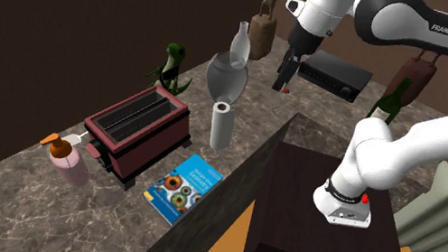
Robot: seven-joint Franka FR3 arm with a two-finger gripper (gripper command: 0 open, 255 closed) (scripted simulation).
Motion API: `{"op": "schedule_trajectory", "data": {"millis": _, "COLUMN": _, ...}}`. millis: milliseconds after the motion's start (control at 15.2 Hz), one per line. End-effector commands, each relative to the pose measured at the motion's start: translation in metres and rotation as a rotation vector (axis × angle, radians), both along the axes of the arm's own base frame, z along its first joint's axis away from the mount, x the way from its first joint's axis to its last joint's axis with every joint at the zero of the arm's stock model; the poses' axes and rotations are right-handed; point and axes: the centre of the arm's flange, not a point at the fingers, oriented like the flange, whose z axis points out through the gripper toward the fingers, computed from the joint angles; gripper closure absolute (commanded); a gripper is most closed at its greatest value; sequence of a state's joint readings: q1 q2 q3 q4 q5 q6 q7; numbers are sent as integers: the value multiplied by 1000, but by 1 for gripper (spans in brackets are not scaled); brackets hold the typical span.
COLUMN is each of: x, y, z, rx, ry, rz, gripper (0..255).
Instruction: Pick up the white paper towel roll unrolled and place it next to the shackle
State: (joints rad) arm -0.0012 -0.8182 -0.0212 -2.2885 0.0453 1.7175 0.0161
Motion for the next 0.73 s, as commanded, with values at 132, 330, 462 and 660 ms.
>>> {"op": "schedule_trajectory", "data": {"millis": 132, "x": 23, "y": -4, "z": -16, "rx": 1, "ry": 17, "rz": -8, "gripper": 0}}
{"op": "schedule_trajectory", "data": {"millis": 330, "x": 56, "y": -10, "z": -41, "rx": 2, "ry": 42, "rz": -19, "gripper": 0}}
{"op": "schedule_trajectory", "data": {"millis": 462, "x": 77, "y": -14, "z": -58, "rx": 3, "ry": 58, "rz": -27, "gripper": 0}}
{"op": "schedule_trajectory", "data": {"millis": 660, "x": 110, "y": -20, "z": -84, "rx": 5, "ry": 84, "rz": -39, "gripper": 0}}
